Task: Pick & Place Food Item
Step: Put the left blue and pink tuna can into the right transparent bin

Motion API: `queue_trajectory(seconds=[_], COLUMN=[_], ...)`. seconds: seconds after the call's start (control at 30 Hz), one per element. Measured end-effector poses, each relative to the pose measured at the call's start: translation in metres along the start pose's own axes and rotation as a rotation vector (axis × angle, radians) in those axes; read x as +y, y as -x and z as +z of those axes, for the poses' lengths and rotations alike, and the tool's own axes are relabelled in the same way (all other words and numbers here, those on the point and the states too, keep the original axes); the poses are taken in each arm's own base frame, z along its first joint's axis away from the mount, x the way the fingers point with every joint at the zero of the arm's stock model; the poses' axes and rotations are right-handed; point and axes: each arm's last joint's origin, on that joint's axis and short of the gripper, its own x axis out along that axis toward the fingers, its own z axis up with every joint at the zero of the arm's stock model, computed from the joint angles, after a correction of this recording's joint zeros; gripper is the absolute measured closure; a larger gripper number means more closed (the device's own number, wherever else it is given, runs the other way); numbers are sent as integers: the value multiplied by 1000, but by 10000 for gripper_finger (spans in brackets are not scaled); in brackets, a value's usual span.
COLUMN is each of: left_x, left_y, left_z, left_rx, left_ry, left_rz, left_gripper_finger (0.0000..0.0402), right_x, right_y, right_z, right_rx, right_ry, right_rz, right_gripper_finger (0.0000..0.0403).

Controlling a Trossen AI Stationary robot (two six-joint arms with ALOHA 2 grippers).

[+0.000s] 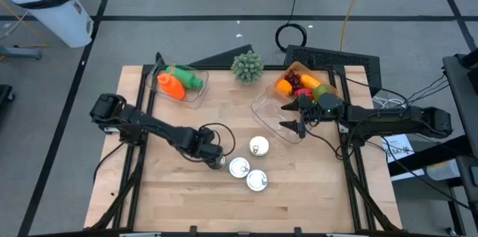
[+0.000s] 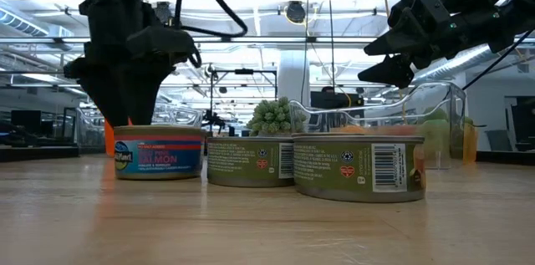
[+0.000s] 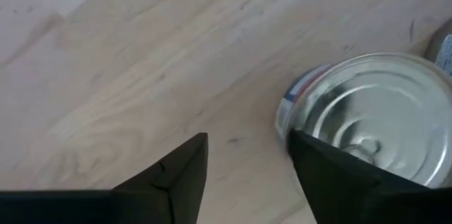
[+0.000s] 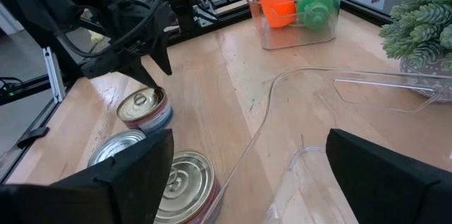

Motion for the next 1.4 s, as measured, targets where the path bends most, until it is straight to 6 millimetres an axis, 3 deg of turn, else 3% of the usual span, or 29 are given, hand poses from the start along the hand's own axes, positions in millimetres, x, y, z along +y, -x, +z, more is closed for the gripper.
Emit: queue_trajectory(seconds=[0.37, 0.73, 0.83, 1.13, 1.4], left_x=[15, 19, 18, -7, -4], left_y=[-19, -21, -21, -24, -3], left_z=[-11, -13, -12, 6, 14], left_rx=[34, 54, 35, -204, -328], left_ry=[163, 163, 163, 76, 40], left_rz=[51, 71, 59, -187, -240], left_gripper_finger=[247, 380, 382, 387, 387], right_x=[0, 0, 0, 0, 0], right_y=[0, 0, 0, 0, 0], right_z=[0, 0, 0, 0, 1], right_rx=[-1, -4, -4, -3, -5], right_ry=[-3, -9, -8, -7, -9], right_rz=[0, 1, 1, 1, 1], right_gripper_finger=[48, 48, 48, 48, 48])
